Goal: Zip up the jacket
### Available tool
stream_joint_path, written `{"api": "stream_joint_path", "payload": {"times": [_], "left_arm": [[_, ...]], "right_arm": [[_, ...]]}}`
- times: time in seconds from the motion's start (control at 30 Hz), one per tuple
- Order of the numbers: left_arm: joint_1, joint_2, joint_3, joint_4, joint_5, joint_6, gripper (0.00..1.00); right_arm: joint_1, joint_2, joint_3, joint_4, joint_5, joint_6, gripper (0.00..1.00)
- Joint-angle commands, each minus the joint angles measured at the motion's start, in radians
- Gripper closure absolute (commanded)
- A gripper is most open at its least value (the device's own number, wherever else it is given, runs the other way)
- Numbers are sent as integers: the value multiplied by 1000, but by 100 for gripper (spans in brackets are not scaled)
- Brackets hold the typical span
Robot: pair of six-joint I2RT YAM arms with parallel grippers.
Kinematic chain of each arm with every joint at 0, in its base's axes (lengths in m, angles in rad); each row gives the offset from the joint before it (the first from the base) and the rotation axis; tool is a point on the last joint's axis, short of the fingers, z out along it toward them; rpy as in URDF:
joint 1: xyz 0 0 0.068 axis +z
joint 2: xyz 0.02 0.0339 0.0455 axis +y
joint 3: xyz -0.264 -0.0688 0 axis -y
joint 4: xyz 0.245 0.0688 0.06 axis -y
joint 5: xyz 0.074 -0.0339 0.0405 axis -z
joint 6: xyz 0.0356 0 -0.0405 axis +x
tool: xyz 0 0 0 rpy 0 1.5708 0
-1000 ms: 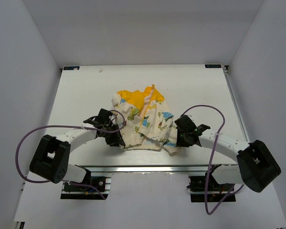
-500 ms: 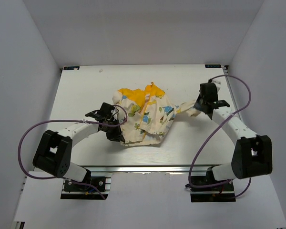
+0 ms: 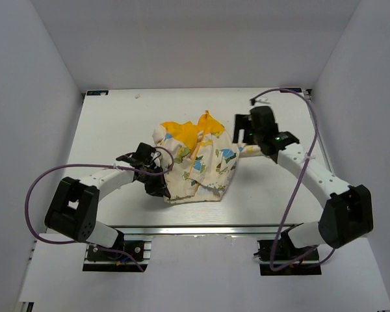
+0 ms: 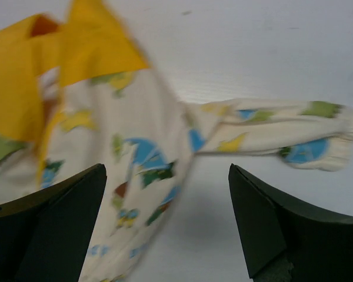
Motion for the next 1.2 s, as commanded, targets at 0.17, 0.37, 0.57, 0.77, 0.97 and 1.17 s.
{"api": "stream_joint_path", "payload": {"times": [0.17,0.37,0.57,0.77,0.97,1.17], "left_arm": [[-4,-28,-42,53,39,4,100],[-4,-60,-63,83,27,-25,100],[-4,-99,-88,95,3,-42,100],[-4,-102,-105,86,-25,-50,100],[-4,-93,-106,73,-53,-50,100],[-4,-88,-106,44,-63,-41,100]], "right_arm": [[378,43,-43,-43,-46,304,11],[489,282,90,-81,4,448,19],[492,368,112,-84,20,494,59],[490,203,3,-135,30,456,89],[489,-64,-263,-184,-155,298,100],[484,-196,-442,-284,-234,262,95]]}}
